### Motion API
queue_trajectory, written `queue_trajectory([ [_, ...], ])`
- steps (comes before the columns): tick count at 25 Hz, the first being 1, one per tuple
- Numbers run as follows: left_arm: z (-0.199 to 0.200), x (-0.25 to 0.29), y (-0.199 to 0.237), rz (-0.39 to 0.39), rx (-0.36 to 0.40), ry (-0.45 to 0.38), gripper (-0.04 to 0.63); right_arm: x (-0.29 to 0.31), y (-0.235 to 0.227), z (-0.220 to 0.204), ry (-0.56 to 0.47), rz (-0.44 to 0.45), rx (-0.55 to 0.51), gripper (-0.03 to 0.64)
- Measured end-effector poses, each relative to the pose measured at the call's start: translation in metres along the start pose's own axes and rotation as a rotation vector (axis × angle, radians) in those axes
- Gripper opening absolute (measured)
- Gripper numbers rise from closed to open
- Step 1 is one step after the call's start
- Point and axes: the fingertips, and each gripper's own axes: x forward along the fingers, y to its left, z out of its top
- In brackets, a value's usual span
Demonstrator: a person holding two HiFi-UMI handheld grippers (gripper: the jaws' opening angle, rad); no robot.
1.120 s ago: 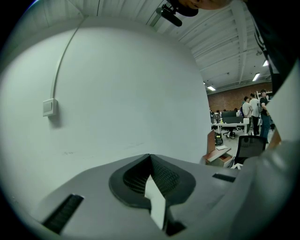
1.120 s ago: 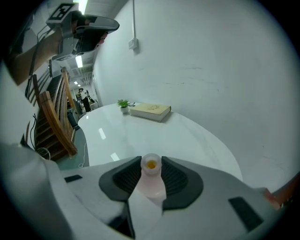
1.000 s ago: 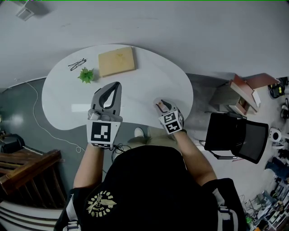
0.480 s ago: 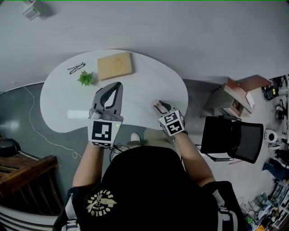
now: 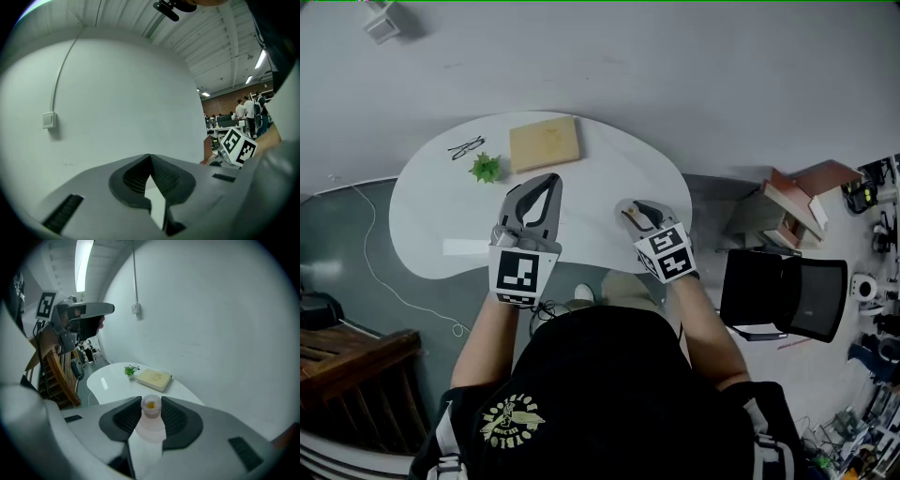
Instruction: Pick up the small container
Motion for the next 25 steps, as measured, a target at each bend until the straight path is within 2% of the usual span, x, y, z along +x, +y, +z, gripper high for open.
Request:
queue_trajectory([
  [14,0.006,-0.014,-0.005,-0.044,-0.001,-0.025,0.009,-0.057,0.023,0.087,-0.081,0.007,-0.03,0.146],
  [25,0.011,-0.016,-0.009,-0.068,-0.01,-0.052,0.009,-0.071,0.031,0.1,-0.102,-0.005,-0.032,0.146],
])
